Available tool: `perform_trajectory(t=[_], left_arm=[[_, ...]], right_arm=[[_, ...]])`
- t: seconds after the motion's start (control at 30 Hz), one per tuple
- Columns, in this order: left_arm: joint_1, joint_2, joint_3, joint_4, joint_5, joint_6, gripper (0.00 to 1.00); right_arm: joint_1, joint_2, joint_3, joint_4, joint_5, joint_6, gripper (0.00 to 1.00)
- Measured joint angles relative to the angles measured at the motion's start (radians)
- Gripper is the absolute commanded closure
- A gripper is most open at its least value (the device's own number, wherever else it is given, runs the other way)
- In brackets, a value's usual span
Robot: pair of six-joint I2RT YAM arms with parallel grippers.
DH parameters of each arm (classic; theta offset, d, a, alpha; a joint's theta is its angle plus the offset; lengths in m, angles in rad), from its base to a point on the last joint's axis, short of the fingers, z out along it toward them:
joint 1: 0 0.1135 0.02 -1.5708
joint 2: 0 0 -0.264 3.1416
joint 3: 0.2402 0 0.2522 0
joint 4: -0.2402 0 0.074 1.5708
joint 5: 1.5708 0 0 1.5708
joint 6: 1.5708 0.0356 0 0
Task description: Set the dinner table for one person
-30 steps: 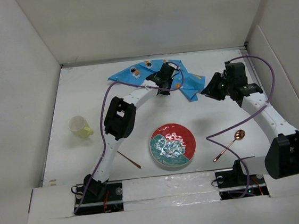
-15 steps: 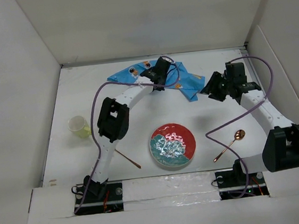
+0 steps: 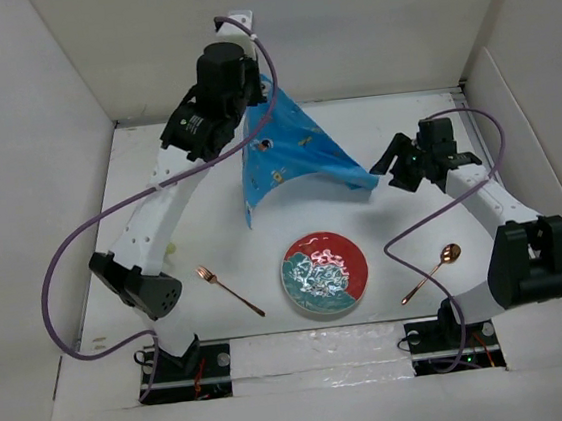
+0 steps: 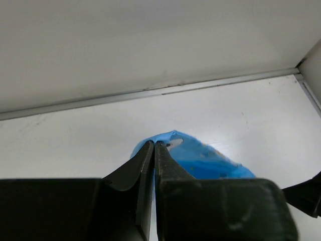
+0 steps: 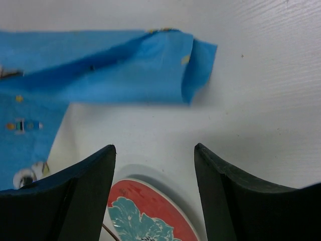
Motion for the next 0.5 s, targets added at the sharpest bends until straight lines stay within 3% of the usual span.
perform_trajectory(t=[0.3, 0.33, 0.4, 0.5], left_arm=[[0.079, -0.035, -0.050, -0.017, 0.011, -0.018, 1.00], [0.080, -0.036, -0.059, -0.023, 0.016, -0.018, 1.00], [0.088, -0.040, -0.098, -0.019, 0.021, -0.018, 1.00], [0.105, -0.061, -0.180, -0.013, 0.032, -0.019, 1.00]], right_arm=[[0.029, 0.142, 0.042, 0.051, 0.002, 0.003, 0.30], [0.038, 0.165, 0.052, 0.051, 0.002, 0.003, 0.43], [0.065, 0.208, 0.069, 0.054, 0.006, 0.005, 0.48], [0.113, 0.245, 0.083, 0.050, 0.019, 0.007, 0.70]])
